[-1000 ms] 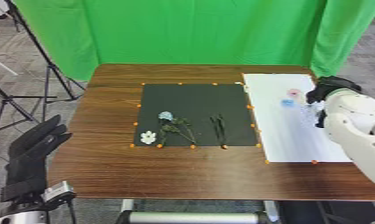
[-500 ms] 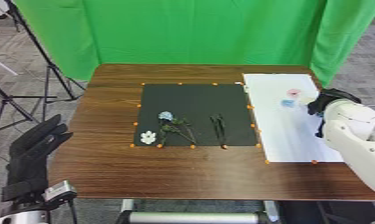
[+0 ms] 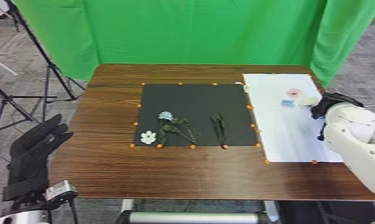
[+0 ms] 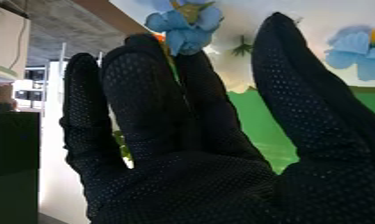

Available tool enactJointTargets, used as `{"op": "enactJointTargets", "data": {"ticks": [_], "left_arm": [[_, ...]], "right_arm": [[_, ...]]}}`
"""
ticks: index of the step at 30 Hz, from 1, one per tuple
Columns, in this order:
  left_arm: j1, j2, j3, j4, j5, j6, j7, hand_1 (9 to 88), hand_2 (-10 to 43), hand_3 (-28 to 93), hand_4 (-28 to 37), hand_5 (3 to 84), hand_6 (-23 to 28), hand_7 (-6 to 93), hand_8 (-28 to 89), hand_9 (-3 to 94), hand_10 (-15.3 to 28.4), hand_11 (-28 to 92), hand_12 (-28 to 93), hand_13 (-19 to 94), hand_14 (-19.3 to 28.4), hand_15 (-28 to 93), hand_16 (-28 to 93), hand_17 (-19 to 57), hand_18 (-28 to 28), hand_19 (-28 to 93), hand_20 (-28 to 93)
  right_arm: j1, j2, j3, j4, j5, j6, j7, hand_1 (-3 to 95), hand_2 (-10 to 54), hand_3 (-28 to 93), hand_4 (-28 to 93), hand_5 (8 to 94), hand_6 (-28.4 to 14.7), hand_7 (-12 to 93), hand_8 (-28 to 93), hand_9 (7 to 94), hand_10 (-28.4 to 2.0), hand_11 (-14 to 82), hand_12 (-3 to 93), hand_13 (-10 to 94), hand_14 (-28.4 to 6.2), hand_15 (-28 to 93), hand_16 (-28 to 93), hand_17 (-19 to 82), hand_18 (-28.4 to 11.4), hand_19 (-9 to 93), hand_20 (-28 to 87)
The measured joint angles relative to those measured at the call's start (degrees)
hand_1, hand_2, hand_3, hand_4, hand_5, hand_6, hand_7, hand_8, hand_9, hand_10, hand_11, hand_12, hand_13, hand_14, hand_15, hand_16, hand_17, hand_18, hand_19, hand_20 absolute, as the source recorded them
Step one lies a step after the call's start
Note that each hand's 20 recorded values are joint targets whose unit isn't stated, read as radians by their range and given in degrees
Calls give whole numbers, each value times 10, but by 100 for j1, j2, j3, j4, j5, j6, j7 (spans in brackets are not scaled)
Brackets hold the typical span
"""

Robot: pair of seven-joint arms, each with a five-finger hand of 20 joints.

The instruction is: Arrange flowers

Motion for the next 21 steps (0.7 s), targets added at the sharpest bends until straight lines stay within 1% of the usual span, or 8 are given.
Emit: {"op": "enactJointTargets", "data": {"ticks": [8,10,12,14,17,21], "left_arm": [[-12,-22,1,5,12,-15,-2,256,42,836,-200,407,105,162,-109,347,198,381,67,255,272,659,-173,-96,217,587,46],[-16,-27,1,5,16,-18,-6,256,41,837,-199,407,105,162,-109,347,198,381,67,255,273,659,-173,-96,217,587,46],[-21,-31,1,6,22,-22,-8,257,41,837,-200,407,105,162,-109,347,198,381,67,255,273,659,-173,-96,217,587,45],[-25,-34,1,6,26,-25,-9,257,42,837,-200,407,105,163,-109,347,198,381,67,255,273,659,-173,-96,217,587,45],[-30,-44,1,7,38,-37,-17,256,42,838,-199,408,105,162,-110,347,198,382,67,255,272,659,-173,-96,217,587,45],[-32,-63,1,7,54,-47,-25,257,43,837,-199,408,105,163,-110,347,198,381,66,254,273,659,-173,-97,217,587,45]], "right_arm": [[13,18,-232,50,-82,64,35,424,-74,849,-281,560,-76,209,-125,646,-159,331,170,669,-86,791,138,263,-225,873,81],[19,20,-269,50,-115,96,50,441,-82,830,-282,571,-72,220,-128,660,-146,322,187,680,-80,786,143,270,-223,879,69],[18,21,-274,51,-149,122,72,473,-90,800,-282,589,-60,248,-139,702,-122,274,248,696,-73,778,153,283,-219,891,44],[18,36,-307,63,-185,183,90,502,-89,772,-283,611,-52,281,-47,755,-94,229,301,724,-60,766,161,302,-215,909,13],[32,104,-470,99,-264,483,120,521,-84,764,-283,653,-38,330,-13,809,-69,219,335,756,-48,750,170,326,-207,922,-4],[108,237,-888,175,-388,1155,158,543,-73,753,-283,713,-15,359,-14,856,-51,239,347,799,-34,730,176,345,-204,929,-9]]}}
